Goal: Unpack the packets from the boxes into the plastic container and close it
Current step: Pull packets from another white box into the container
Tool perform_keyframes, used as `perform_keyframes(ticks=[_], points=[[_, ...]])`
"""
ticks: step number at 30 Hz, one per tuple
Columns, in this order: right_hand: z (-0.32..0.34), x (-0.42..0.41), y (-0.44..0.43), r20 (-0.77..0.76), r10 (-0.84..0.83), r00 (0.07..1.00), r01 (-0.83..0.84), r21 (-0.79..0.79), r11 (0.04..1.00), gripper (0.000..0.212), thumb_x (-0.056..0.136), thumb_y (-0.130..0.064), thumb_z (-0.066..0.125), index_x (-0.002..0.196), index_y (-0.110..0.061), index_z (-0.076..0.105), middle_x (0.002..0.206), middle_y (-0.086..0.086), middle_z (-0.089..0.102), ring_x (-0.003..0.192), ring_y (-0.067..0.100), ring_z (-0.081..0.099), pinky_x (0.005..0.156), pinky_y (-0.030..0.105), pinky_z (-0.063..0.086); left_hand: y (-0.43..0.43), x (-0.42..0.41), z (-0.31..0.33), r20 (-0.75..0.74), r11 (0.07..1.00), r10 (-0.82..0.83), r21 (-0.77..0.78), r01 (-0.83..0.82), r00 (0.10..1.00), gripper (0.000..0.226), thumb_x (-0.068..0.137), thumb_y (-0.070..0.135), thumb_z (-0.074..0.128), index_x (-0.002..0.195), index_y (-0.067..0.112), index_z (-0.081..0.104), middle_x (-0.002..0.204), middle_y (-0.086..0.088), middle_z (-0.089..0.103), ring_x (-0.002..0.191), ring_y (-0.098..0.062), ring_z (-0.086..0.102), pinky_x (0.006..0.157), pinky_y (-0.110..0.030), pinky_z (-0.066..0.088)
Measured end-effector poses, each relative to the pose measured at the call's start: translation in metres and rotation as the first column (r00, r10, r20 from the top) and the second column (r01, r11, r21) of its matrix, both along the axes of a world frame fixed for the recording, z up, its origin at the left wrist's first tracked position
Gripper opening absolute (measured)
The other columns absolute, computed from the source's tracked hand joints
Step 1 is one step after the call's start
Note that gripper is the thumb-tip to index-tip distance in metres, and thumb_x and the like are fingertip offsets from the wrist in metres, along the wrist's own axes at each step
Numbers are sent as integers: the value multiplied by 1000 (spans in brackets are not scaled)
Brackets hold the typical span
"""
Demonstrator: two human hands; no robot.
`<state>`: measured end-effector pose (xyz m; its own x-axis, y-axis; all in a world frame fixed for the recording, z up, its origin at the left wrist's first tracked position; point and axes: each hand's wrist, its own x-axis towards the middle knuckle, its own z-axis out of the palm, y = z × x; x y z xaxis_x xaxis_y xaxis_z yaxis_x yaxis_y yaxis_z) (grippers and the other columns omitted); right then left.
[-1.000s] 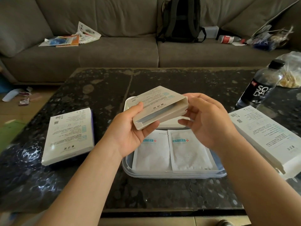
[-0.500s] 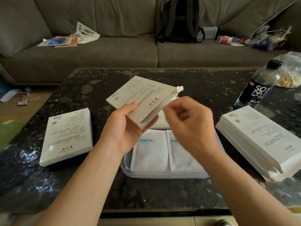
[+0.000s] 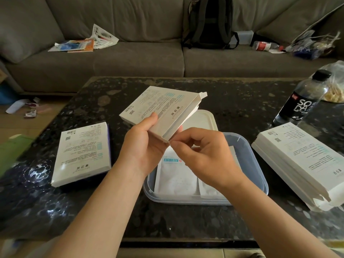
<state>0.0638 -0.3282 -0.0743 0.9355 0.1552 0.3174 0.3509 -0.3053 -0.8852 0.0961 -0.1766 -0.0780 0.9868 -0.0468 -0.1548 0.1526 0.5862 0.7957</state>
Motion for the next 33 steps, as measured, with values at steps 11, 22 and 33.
perform_keyframes(ticks=[11,22,33], points=[[-14,-5,20,146,-256,956,267,-66,961,18,83,-22,80,80,-21,62,67,-15,62,64,11,60,57,25,54,-14,0,-4,-31,996,-14,-93,11,999,37,106,21,53,143,22,55,122,-12,76,104,-24,77,75,-37,63],[11,10,1,-84,-174,981,184,138,973,15,94,-17,64,107,-22,61,75,5,69,66,23,67,58,38,58,-6,-3,-2,-50,979,-3,-204,-7,999,40,104,17,56,143,20,56,129,-16,72,112,-29,74,85,-41,64],[18,26,-18,-127,-206,970,203,-36,978,28,102,-26,54,120,-48,50,95,-19,71,78,7,72,58,23,60,-13,-9,0,-7,986,-88,-142,86,996,37,102,14,58,137,27,60,117,-10,77,107,-26,76,81,-42,64]])
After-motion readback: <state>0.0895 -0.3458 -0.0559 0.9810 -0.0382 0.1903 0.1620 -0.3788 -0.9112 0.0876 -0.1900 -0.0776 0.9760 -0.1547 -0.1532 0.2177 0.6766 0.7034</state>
